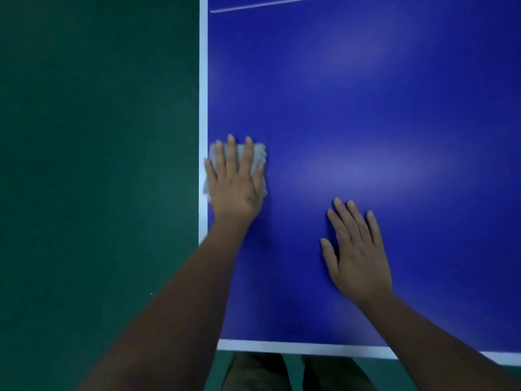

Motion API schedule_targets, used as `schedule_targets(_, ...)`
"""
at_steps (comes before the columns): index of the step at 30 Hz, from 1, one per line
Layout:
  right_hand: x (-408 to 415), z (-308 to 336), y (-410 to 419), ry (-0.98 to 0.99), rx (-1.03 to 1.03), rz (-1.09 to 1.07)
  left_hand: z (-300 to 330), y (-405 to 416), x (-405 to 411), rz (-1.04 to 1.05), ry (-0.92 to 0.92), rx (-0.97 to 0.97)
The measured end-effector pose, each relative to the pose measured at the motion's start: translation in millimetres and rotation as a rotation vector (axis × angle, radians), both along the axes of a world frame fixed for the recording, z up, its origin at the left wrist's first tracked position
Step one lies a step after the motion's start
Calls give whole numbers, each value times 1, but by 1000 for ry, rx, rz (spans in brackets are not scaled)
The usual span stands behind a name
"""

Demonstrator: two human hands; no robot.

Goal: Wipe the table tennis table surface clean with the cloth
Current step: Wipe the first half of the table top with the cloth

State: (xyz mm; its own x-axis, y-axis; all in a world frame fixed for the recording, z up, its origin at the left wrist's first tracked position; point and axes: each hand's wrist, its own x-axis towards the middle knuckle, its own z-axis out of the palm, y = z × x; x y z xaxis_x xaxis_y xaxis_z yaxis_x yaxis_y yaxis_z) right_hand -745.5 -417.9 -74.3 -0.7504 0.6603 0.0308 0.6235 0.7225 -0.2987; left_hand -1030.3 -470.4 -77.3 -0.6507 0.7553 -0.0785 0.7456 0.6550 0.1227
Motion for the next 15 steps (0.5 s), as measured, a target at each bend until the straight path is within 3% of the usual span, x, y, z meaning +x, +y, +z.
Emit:
schedule_targets(4, 2, -2, -2, 12, -5, -6, -3, -34, 6, 94, 15, -16)
schedule_targets(11, 32, 7, 4, 163, -74, 20, 16, -174, 163, 282, -113, -54)
schedule_targets(15, 92, 14, -3, 122, -63, -96, 13, -170, 170, 311, -87, -76)
